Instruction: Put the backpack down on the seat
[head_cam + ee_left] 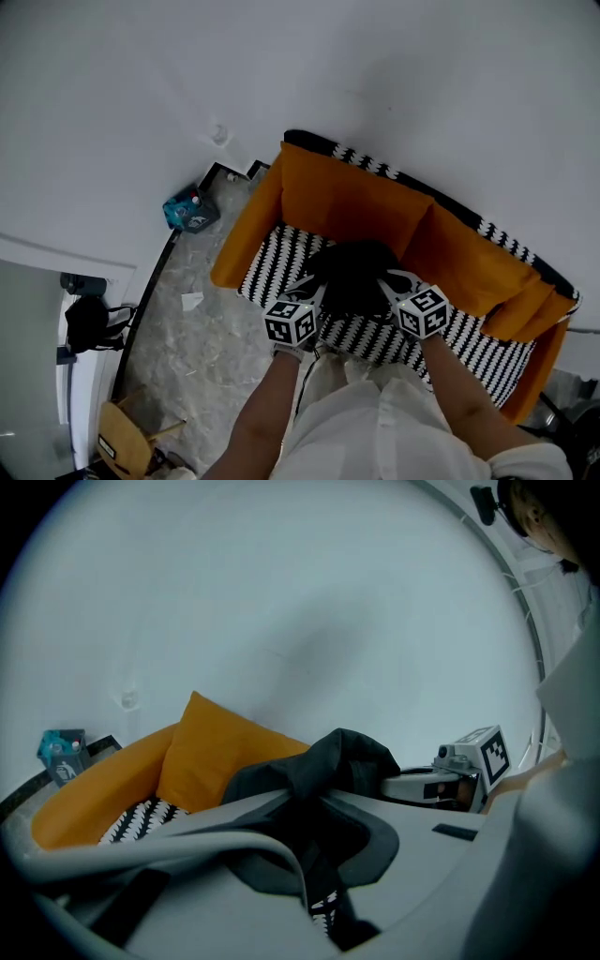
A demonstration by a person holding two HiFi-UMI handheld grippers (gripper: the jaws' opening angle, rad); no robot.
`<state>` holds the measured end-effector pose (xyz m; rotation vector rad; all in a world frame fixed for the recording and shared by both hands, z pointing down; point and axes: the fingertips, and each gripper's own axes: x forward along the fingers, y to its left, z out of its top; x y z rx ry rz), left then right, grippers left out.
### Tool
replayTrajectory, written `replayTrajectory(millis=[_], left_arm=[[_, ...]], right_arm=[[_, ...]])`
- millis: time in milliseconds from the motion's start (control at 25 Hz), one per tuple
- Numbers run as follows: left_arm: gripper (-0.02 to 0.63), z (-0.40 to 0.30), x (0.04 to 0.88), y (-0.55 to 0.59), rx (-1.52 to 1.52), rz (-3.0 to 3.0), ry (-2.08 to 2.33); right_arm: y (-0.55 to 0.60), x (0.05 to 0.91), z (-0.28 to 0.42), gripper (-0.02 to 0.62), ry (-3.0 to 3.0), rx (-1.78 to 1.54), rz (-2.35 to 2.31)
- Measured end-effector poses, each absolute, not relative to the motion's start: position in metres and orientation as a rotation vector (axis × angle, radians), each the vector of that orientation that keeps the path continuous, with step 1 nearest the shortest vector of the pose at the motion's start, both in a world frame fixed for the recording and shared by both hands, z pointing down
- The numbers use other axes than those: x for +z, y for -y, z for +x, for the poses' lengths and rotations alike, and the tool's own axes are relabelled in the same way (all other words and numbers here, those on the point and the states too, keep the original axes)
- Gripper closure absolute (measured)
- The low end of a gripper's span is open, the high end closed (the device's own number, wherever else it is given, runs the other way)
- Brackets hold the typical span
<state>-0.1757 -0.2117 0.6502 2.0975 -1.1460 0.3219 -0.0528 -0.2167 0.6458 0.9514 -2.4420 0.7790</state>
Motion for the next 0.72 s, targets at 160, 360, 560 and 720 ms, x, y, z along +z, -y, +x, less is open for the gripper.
replayTrajectory(millis=[160,360,560,720], left_arm=[[0.561,-0.167,0.676,0.210,0.383,2.059,1.120],[0.561,-0.162,0.706,0.203,0.451,2.002,1.103],[0.561,-0.156,0.721,0.193,0.464,1.973,1.091],[0.561,-0.151,0.726,0.194,0.487,1.980,1.082]], right_arm=[[0.215,0.676,-0.044,0.574,2.375,0.842,0.959],[0.207,0.706,-0.038,0.574,2.303,0.897,0.947],[0.198,0.724,-0.031,0.574,2.264,0.943,0.945],[0.198,0.731,-0.026,0.574,2.245,0.961,0.950]])
